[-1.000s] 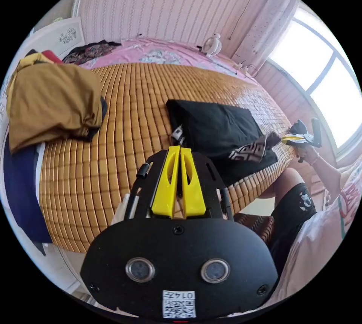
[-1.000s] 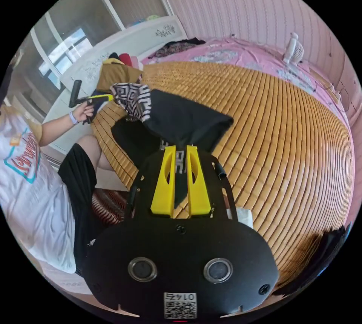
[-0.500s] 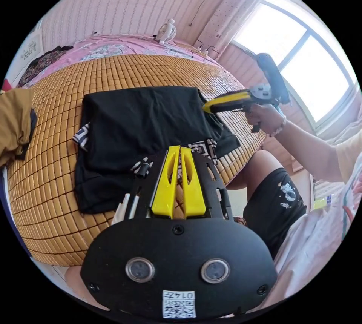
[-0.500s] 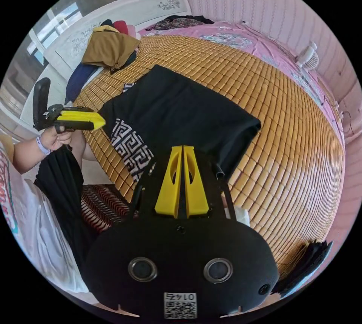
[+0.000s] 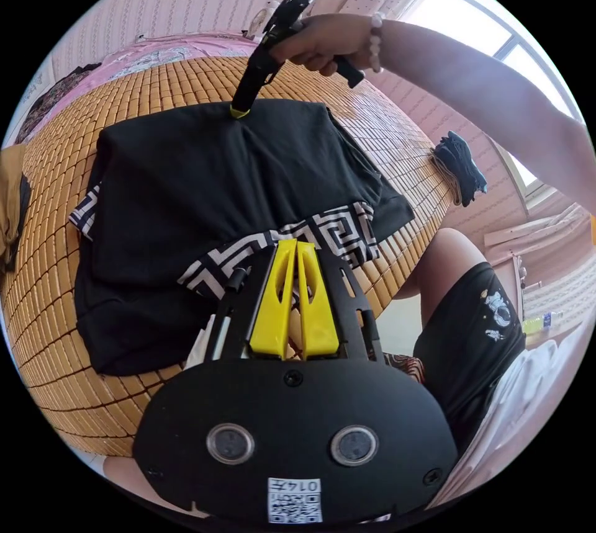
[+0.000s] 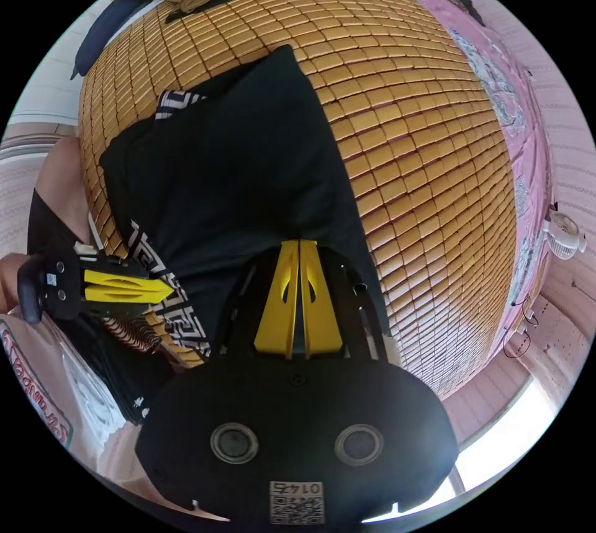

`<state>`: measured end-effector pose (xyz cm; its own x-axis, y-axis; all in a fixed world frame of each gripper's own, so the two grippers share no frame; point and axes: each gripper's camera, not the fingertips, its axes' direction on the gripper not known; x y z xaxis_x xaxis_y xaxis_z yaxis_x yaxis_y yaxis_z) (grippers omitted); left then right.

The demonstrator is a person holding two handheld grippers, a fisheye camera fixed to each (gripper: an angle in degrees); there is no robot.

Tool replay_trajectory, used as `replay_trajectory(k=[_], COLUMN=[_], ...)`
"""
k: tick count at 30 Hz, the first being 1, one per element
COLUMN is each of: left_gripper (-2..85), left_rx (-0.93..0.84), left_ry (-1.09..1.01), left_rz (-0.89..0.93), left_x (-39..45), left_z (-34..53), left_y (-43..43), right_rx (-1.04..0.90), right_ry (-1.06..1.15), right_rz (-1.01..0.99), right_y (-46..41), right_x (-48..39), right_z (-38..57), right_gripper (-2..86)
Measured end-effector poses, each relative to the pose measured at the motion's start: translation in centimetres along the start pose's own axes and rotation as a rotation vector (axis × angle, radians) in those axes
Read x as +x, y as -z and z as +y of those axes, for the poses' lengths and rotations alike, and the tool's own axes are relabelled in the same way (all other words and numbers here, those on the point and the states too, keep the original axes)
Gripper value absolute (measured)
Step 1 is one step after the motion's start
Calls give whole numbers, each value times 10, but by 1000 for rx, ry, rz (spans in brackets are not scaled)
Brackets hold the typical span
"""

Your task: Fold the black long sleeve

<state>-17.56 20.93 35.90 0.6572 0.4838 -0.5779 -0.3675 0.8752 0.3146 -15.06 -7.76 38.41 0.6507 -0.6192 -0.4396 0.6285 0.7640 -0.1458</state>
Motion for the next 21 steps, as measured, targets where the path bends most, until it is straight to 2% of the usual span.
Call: replay_trajectory(k=[2, 5, 7, 12, 17, 21], left_gripper=[-10, -10, -10, -9, 9, 68], left_rx=[2, 4, 6, 30, 130, 251], left_ry=[-4, -17, -21, -21, -83, -184], left_rz=[4, 0, -12, -14, 93, 93], left_x=[3, 10, 16, 30, 44, 75], left_z=[4, 9, 13, 26, 41, 47], left_y=[-4, -11, -15, -23, -14, -4], right_rx=[-15, -83, -20, 63, 415, 435], right_ry=[-55, 14, 6, -119, -393, -619], right_rz=[-15, -8, 50, -60, -223, -250], right_y=[-17, -16, -13, -21, -8, -42], right_x=[13, 14, 17, 38, 49, 29], right_z=[-11, -18, -15, 13, 157, 269], right_gripper=[-9, -9, -9, -9, -6, 17])
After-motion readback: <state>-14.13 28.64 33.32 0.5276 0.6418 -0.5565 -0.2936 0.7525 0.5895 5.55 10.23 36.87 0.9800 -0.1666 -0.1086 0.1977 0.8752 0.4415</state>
